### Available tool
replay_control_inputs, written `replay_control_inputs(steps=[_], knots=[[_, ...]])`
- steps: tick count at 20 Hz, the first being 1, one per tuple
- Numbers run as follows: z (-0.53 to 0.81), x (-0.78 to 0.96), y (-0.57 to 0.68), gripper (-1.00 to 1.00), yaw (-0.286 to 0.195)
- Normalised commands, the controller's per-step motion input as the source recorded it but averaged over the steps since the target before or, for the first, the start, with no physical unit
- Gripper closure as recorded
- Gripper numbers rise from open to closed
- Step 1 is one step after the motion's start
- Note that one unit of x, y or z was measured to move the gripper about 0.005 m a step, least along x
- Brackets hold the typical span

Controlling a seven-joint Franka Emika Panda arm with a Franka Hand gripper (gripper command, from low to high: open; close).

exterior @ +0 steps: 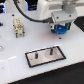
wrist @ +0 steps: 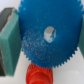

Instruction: Insert the blue gear onto the right peg, followed by the red gear

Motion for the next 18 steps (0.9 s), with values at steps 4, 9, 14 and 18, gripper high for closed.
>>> replay_control_inputs(steps=[4,9,14,18], knots=[[0.44,0.57,-0.13,1.0,0.0],[0.45,0.6,-0.16,1.0,0.0],[0.51,0.68,-0.17,1.0,0.0],[0.4,0.69,-0.27,1.0,0.0]])
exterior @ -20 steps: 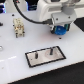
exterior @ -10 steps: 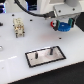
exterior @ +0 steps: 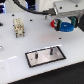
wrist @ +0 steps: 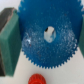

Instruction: Insert the blue gear onto the right peg, followed by the red gear

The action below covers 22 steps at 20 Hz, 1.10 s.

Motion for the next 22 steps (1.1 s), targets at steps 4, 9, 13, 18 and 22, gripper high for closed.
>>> replay_control_inputs(steps=[4,9,13,18,22], knots=[[0.24,0.71,-0.39,1.0,0.0],[0.15,0.73,-0.35,1.0,0.0],[0.17,0.74,-0.33,1.0,0.0],[0.09,0.63,-0.28,1.0,0.0],[0.0,0.44,-0.21,1.0,0.0]])
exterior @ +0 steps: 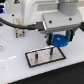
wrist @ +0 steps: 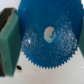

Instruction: Insert the blue gear onto the right peg, followed by the red gear

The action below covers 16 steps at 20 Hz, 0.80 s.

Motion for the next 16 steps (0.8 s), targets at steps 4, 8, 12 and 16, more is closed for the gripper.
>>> replay_control_inputs(steps=[4,8,12,16], knots=[[-0.04,0.31,-0.12,1.0,0.0],[-0.09,0.18,-0.09,1.0,0.0],[-0.02,0.1,-0.06,1.0,0.0],[0.08,0.11,-0.03,1.0,0.0]])
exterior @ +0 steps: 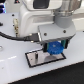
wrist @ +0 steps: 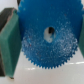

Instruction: Insert the blue gear onto the right peg, followed by the red gear

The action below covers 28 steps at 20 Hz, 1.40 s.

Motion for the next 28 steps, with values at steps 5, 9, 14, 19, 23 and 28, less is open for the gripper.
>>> replay_control_inputs(steps=[5,9,14,19,23,28], knots=[[0.29,0.12,-0.02,1.0,0.0],[0.22,-0.06,-0.07,1.0,0.0],[0.0,0.08,-0.06,1.0,0.0],[-0.08,0.16,-0.19,1.0,0.0],[-0.08,0.19,-0.21,1.0,0.0],[-0.02,0.13,-0.09,1.0,0.0]])
